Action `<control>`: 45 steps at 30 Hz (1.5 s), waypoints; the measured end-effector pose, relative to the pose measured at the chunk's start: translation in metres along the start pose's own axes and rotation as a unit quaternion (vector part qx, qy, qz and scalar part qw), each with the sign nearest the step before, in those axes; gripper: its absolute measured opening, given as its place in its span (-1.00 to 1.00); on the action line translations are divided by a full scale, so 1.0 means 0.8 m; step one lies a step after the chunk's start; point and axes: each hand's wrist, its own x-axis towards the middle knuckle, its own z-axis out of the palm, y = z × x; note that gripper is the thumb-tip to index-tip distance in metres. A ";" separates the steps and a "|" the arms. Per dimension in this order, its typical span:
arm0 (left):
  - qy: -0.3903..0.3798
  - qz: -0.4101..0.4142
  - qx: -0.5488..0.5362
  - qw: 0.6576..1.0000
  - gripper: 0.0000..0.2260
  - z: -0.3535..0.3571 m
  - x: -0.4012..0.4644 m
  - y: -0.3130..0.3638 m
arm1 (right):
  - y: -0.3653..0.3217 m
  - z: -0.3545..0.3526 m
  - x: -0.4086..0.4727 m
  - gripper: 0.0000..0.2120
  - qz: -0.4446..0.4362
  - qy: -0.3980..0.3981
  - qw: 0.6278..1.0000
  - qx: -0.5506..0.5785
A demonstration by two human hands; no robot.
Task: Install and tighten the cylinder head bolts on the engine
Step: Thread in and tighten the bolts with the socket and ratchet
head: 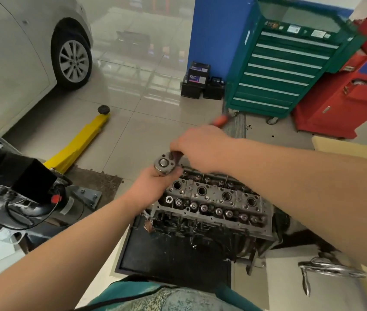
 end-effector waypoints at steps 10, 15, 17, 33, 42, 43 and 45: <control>0.025 -0.012 0.005 1.000 -0.90 -0.002 0.007 -0.006 | -0.014 0.028 -0.028 -0.88 0.059 -0.079 0.987 0.127; -0.024 0.015 0.027 0.999 -0.80 -0.005 0.002 -0.005 | 0.006 -0.002 0.002 -0.74 -0.027 0.026 0.999 -0.026; -0.012 0.016 -0.011 1.000 -0.89 -0.016 0.004 -0.005 | -0.007 -0.006 -0.003 -0.85 0.012 0.018 0.999 -0.027; -0.060 0.032 0.033 0.997 -0.82 -0.027 0.013 -0.002 | -0.036 0.012 -0.022 -0.80 0.089 -0.016 0.992 0.083; -0.062 0.014 0.010 0.998 -0.75 -0.010 0.001 -0.008 | -0.018 -0.008 -0.002 -0.90 0.029 0.042 0.998 -0.034; -0.058 0.008 -0.001 0.998 -0.69 -0.012 0.001 -0.005 | -0.021 -0.012 0.000 -0.91 0.037 0.044 0.997 -0.049; -0.036 0.022 -0.022 0.999 -0.80 -0.019 0.003 -0.001 | -0.034 -0.011 -0.003 -0.84 0.072 0.017 0.996 -0.045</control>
